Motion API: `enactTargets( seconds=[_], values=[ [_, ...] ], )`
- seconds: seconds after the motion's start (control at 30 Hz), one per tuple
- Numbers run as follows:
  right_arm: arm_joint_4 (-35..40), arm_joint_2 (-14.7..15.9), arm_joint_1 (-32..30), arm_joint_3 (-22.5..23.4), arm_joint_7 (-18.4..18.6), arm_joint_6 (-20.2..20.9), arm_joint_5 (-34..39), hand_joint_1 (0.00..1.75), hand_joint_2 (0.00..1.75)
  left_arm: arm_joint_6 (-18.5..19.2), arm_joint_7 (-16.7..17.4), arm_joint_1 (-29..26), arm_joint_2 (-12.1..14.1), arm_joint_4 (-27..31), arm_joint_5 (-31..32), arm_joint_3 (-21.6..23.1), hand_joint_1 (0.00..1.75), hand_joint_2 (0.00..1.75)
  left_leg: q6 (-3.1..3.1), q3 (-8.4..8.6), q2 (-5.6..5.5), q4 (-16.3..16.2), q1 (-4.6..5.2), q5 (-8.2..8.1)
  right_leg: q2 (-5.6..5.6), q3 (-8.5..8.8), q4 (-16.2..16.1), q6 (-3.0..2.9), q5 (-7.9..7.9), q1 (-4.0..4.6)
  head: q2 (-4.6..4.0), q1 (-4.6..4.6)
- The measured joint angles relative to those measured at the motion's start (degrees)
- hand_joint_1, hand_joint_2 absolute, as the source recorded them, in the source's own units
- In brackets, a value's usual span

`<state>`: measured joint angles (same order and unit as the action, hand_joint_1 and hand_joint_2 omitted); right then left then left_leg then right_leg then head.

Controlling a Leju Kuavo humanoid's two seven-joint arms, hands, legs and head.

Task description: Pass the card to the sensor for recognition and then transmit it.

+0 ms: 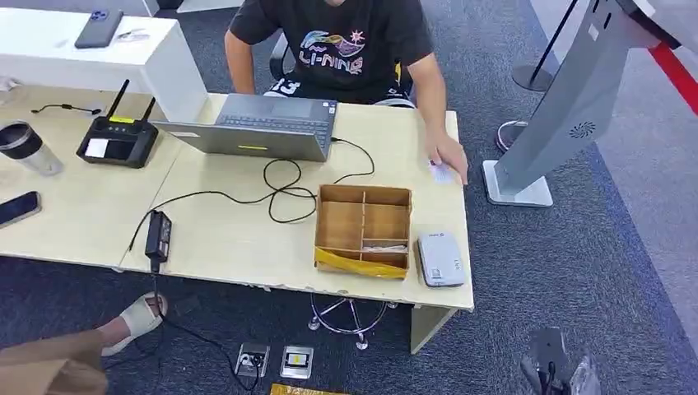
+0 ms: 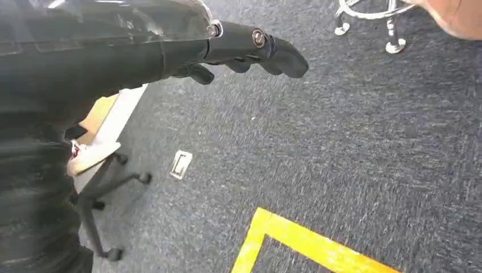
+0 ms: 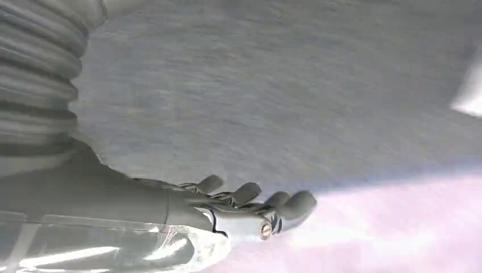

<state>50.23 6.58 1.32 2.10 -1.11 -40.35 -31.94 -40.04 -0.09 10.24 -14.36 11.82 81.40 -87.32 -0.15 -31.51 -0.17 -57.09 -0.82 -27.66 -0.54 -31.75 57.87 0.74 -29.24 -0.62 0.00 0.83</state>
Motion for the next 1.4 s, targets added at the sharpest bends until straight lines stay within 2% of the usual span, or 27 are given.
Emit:
enactTargets(
  seconds=[0.17,0.3,0.43,0.57,0.63,0.7,0.8,0.9,1.03,1.23,1.4],
  values=[
    [22.24,0.41,-3.11,0.3,2.73,-0.11,-6.05,0.0,1.75,0.0,0.0,0.01,0.31,0.02,0.61,0.0,0.0,1.75,-0.01,0.04,0.02,0.0,0.0,0.0,0.05,0.0,0.0,-0.01,-0.01,0.0,0.0,0.02],
    [35.64,0.37,-4.25,-1.0,3.02,-0.09,-13.58,0.0,1.75,0.0,-0.18,-0.03,0.37,0.02,0.92,0.0,0.0,1.75,-0.01,0.05,0.03,0.01,0.0,0.0,0.08,0.02,0.0,-0.01,-0.01,0.01,0.0,0.0],
    [44.58,0.28,-4.15,-4.96,2.62,0.0,-17.72,0.0,1.75,0.0,-0.37,0.04,0.41,0.0,0.94,0.0,0.0,1.75,-0.01,0.06,0.04,0.01,-0.01,0.01,0.09,0.03,0.0,-0.01,-0.01,0.02,0.0,0.02],
    [49.44,0.39,-2.72,-10.85,3.83,0.26,-20.9,0.0,1.75,0.02,-1.33,0.08,0.37,0.0,0.83,0.0,0.0,1.75,-0.01,0.04,0.04,0.01,-0.01,0.01,0.08,0.05,0.01,-0.01,-0.01,0.02,0.0,0.02],
    [50.6,0.7,-0.96,-14.39,6.93,2.37,-22.84,0.0,1.75,0.02,-1.49,0.06,0.39,0.0,0.68,0.0,0.0,1.75,-0.01,0.03,0.06,0.02,-0.01,0.01,0.12,0.02,0.04,-0.01,0.0,0.02,0.0,0.0],
    [50.97,1.4,1.82,-19.86,8.97,5.08,-24.61,0.0,1.75,0.0,-1.57,0.11,0.39,-0.02,0.37,0.0,0.0,1.75,-0.02,0.09,0.17,0.02,-0.01,0.01,0.25,0.01,0.04,-0.01,0.0,0.02,0.0,-0.04],
    [51.01,1.7,5.29,-27.68,12.46,13.87,-24.65,0.0,1.75,0.02,-1.57,0.18,0.39,-0.07,0.17,0.0,0.0,1.75,-0.04,0.06,0.09,0.02,-0.02,0.03,0.18,0.01,0.04,-0.01,0.0,0.04,0.0,0.0],
    [50.69,1.7,8.65,-34.22,13.57,19.5,-25.48,0.0,1.75,0.0,-1.11,0.13,0.41,-0.15,0.15,0.0,0.0,1.75,-0.04,0.04,0.09,0.02,-0.03,0.04,0.19,-0.01,0.06,-0.01,-0.01,0.05,0.0,-0.02],
    [48.4,0.72,13.09,-41.5,14.31,24.37,-29.13,0.0,1.75,0.0,-1.05,0.18,0.39,-0.22,-0.46,0.0,0.0,1.75,-0.04,0.04,0.09,0.02,-0.04,0.03,0.21,-0.02,0.06,-0.04,-0.02,0.06,0.0,-0.02],
    [42.15,-1.29,18.56,-47.98,15.36,28.94,-32.06,0.0,1.75,0.02,-1.05,0.18,0.39,-0.28,-0.48,0.0,0.0,1.75,-0.04,0.03,0.09,0.02,-0.03,0.03,0.22,-0.02,0.06,-0.04,-0.02,0.05,0.0,0.0],
    [37.83,-2.27,20.89,-50.34,16.48,31.13,-32.35,0.0,1.75,0.02,-1.05,0.16,0.59,-0.74,-0.35,0.02,0.0,1.75,-0.04,0.03,0.09,0.01,-0.03,0.03,0.2,-0.03,0.06,-0.04,-0.02,0.04,0.0,0.0]
  ],
)
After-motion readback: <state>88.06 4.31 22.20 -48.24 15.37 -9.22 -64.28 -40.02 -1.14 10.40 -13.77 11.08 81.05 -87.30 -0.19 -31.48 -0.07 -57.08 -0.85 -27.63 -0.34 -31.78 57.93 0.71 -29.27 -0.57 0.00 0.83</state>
